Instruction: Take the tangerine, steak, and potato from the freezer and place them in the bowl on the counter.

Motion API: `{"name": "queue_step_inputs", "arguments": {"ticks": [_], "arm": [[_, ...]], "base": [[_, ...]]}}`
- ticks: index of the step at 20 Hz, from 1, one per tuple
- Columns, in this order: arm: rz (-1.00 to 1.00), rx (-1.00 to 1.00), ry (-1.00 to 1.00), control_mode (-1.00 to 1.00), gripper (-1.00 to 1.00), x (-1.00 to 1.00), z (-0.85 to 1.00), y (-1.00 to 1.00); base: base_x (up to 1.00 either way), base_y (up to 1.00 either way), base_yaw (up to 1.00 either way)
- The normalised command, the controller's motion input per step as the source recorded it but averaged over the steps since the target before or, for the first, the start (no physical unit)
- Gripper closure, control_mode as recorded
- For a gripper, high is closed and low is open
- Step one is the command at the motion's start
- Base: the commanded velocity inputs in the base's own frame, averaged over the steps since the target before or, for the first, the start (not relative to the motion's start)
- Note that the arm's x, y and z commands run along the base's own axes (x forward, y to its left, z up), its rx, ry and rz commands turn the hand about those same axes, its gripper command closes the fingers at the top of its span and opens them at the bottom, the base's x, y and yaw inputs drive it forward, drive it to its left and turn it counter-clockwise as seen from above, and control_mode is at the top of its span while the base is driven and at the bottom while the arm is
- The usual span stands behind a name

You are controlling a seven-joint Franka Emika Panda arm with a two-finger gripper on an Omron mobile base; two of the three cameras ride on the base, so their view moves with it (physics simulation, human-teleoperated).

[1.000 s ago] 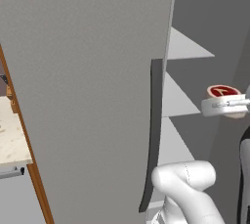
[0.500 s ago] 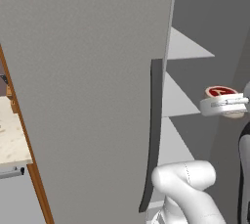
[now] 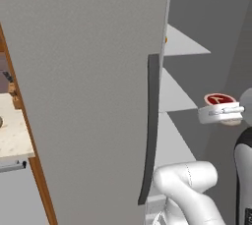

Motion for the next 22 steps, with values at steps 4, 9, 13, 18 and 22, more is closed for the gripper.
{"name": "queue_step_inputs", "arguments": {"ticks": [4, 9, 13, 18, 22], "arm": [[0.00, 0.00, 0.00, 1.00, 1.00, 0.00, 0.00, 0.00], [0.00, 0.00, 0.00, 1.00, 1.00, 0.00, 0.00, 0.00], [0.00, 0.00, 0.00, 1.00, 1.00, 0.00, 0.00, 0.00], [0.00, 0.00, 0.00, 1.00, 1.00, 0.00, 0.00, 0.00], [0.00, 0.00, 0.00, 1.00, 1.00, 0.00, 0.00, 0.00]], "base": [[-1.00, 0.69, 0.00], [-0.44, 1.00, 0.07], [0.36, 1.00, 0.02], [0.69, 1.00, 0.00], [0.55, 1.00, 0.00]]}}
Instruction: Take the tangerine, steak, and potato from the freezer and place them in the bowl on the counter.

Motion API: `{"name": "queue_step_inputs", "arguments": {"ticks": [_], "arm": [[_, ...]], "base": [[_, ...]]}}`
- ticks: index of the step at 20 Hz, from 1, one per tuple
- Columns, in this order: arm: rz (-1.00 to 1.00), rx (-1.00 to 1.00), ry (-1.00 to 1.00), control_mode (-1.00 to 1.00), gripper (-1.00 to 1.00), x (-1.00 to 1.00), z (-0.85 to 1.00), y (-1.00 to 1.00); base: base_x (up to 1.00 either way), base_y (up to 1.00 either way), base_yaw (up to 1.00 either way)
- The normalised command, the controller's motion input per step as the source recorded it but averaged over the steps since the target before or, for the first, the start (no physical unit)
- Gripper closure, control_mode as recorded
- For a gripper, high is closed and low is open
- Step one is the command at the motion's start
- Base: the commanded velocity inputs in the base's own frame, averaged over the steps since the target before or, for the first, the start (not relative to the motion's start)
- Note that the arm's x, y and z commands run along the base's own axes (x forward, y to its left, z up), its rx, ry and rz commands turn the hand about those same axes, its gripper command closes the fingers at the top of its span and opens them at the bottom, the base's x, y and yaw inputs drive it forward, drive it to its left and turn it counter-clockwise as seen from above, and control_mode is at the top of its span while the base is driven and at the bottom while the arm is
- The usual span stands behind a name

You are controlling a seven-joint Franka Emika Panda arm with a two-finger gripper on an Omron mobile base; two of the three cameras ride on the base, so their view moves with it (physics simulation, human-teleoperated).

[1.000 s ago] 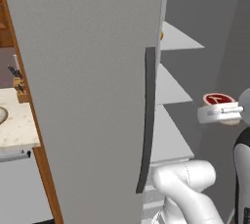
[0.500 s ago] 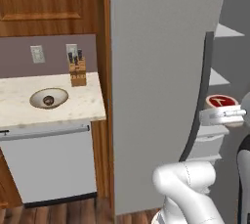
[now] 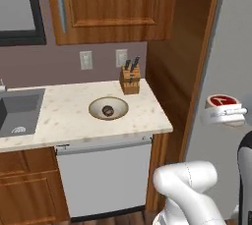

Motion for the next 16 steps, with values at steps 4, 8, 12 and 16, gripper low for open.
{"name": "queue_step_inputs", "arguments": {"ticks": [4, 8, 12, 16], "arm": [[0.00, 0.00, 0.00, 1.00, 1.00, 0.00, 0.00, 0.00], [0.00, 0.00, 0.00, 1.00, 1.00, 0.00, 0.00, 0.00], [0.00, 0.00, 0.00, 1.00, 1.00, 0.00, 0.00, 0.00], [0.00, 0.00, 0.00, 1.00, 1.00, 0.00, 0.00, 0.00]], "base": [[0.49, 1.00, -0.01], [0.35, 0.66, -0.01], [0.41, -0.01, 0.00], [0.36, -0.23, 0.00]]}}
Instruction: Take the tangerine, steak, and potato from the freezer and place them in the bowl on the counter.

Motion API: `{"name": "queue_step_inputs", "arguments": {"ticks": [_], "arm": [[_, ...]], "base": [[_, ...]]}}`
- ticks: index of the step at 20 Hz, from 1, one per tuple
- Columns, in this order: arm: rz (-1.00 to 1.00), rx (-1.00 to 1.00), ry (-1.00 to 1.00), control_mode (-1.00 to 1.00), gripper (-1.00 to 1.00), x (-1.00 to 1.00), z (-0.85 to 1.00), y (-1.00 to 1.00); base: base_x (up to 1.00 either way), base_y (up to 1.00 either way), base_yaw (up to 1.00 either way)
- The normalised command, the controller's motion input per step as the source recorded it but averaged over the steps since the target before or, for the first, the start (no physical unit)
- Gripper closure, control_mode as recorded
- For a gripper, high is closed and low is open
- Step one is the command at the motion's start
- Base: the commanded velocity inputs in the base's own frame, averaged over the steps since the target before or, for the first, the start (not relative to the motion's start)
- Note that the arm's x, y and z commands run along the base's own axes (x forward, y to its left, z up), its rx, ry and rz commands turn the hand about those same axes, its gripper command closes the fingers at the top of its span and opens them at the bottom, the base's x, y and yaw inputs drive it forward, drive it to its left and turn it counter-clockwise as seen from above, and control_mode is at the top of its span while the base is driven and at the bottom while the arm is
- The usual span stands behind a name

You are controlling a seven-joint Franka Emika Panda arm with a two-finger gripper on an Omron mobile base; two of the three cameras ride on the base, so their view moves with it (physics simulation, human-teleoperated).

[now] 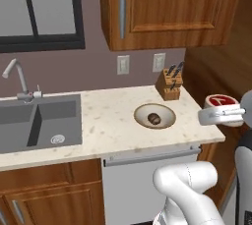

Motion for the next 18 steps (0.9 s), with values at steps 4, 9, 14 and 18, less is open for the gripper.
{"name": "queue_step_inputs", "arguments": {"ticks": [4, 9, 14, 18], "arm": [[0.00, 0.00, 0.00, 1.00, 1.00, 0.00, 0.00, 0.00], [0.00, 0.00, 0.00, 1.00, 1.00, 0.00, 0.00, 0.00], [0.00, 0.00, 0.01, -1.00, 1.00, 0.15, -0.03, 0.00], [0.00, 0.00, 0.09, -1.00, 1.00, 0.79, -0.28, 0.00]], "base": [[0.39, -0.31, 0.00], [0.45, -0.21, 0.00], [0.49, -0.04, 0.00], [0.00, 0.00, 0.00]]}}
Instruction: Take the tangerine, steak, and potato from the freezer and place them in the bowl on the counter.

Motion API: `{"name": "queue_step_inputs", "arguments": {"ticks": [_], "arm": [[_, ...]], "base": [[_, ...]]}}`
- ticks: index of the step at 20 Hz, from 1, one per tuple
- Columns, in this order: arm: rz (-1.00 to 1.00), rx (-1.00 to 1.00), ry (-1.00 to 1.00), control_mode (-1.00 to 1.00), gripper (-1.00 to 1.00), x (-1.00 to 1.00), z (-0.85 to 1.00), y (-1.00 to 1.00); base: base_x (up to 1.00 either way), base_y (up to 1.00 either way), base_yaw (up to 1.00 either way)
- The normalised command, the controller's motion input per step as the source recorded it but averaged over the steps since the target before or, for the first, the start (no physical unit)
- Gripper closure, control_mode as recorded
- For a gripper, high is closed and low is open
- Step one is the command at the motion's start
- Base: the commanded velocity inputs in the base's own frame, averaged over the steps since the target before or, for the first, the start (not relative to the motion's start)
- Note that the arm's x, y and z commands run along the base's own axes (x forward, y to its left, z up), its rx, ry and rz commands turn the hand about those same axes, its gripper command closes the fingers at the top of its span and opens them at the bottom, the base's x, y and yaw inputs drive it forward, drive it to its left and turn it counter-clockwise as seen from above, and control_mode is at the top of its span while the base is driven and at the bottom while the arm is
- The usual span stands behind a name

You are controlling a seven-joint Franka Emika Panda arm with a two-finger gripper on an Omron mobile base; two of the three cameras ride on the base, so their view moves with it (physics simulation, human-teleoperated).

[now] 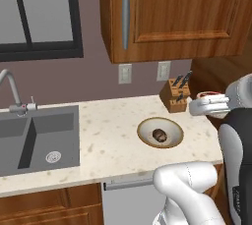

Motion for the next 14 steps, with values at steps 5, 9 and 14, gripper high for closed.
{"name": "queue_step_inputs", "arguments": {"ticks": [5, 9, 14], "arm": [[0.00, 0.00, 0.17, -1.00, 1.00, 0.54, -0.82, -0.03], [0.00, 0.00, 0.17, -1.00, 1.00, 0.46, -0.99, -0.09], [0.00, 0.00, 0.15, -1.00, 1.00, 0.45, -0.75, -0.15]], "base": [[0.00, 0.00, 0.00], [0.00, 0.00, 0.00], [0.00, 0.00, 0.00]]}}
